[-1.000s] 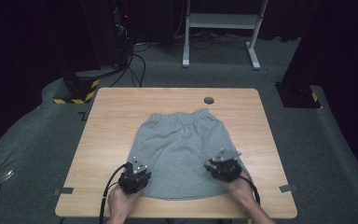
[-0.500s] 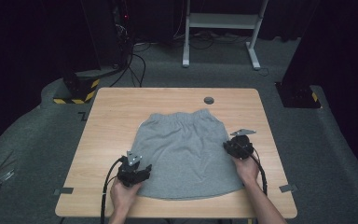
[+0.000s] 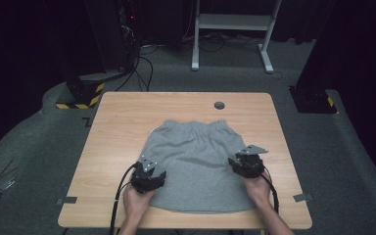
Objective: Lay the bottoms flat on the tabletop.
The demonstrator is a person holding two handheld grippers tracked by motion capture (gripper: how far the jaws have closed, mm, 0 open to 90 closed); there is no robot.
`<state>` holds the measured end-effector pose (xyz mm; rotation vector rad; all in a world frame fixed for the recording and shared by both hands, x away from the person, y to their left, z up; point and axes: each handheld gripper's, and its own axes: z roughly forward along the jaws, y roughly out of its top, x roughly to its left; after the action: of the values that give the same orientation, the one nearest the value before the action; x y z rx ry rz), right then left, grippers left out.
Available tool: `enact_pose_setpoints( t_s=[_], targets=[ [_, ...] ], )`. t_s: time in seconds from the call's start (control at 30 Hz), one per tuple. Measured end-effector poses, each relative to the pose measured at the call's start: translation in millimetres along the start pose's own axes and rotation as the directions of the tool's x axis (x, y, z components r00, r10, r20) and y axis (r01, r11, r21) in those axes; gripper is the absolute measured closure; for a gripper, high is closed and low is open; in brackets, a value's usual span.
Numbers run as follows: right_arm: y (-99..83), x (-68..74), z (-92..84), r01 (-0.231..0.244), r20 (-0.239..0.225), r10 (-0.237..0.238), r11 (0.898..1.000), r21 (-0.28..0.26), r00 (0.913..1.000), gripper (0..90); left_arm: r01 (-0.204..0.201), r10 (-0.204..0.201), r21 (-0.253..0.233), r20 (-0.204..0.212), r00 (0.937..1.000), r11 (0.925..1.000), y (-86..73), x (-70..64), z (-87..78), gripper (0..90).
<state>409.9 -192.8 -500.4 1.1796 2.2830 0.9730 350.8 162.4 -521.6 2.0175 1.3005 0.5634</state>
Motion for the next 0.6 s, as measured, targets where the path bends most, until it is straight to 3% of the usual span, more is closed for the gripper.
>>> enact_pose_setpoints(
  t_s=[0.1, 0.13, 0.17, 0.27, 0.37, 0.43, 0.6],
  targets=[
    [-2.8, 20.2, 10.7, 0.036, -0.045, -0.035, 0.999, 0.024, 0.9984, 56.3, -0.010, 0.010, -0.007, 0.019, 0.9998, 0.9999, -5.9, -0.2, -5.1, 39.4],
    [-7.1, 29.5, 14.0, 0.081, -0.040, -0.078, 0.995, 0.058, 0.9961, 55.5, -0.017, 0.018, -0.008, 0.021, 0.9996, 0.9998, -7.6, 0.0, -6.8, 39.5],
    [-10.2, 32.2, 12.3, 0.105, -0.033, -0.104, 0.994, 0.035, 0.9941, 55.6, -0.019, 0.019, -0.006, 0.025, 0.9995, 0.9998, -9.7, 0.1, -9.2, 39.6],
    [-9.5, 35.3, 6.2, 0.118, -0.035, -0.116, 0.992, 0.039, 0.9926, 55.7, -0.020, 0.020, -0.011, 0.030, 0.9993, 0.9997, -12.0, 0.3, -10.8, 38.9],
    [7.5, 42.2, 5.2, 0.102, -0.064, -0.104, 0.994, -0.033, 0.9925, 59.6, -0.016, 0.016, -0.004, 0.023, 0.9996, 0.9999, -9.0, -2.1, -8.4, 37.4],
    [20.7, 51.3, 12.1, 0.119, -0.084, -0.124, 0.991, -0.064, 0.9887, 65.4, -0.014, 0.014, -0.006, 0.019, 0.9997, 0.9999, -8.9, -3.4, -7.8, 36.8],
    [44.0, 74.6, 53.8, 0.175, -0.124, -0.174, 0.985, -0.010, 0.9769, 75.8, -0.013, 0.013, -0.026, 0.023, 0.9996, 0.9996, -11.4, -1.6, -7.6, 36.6]
  ],
)
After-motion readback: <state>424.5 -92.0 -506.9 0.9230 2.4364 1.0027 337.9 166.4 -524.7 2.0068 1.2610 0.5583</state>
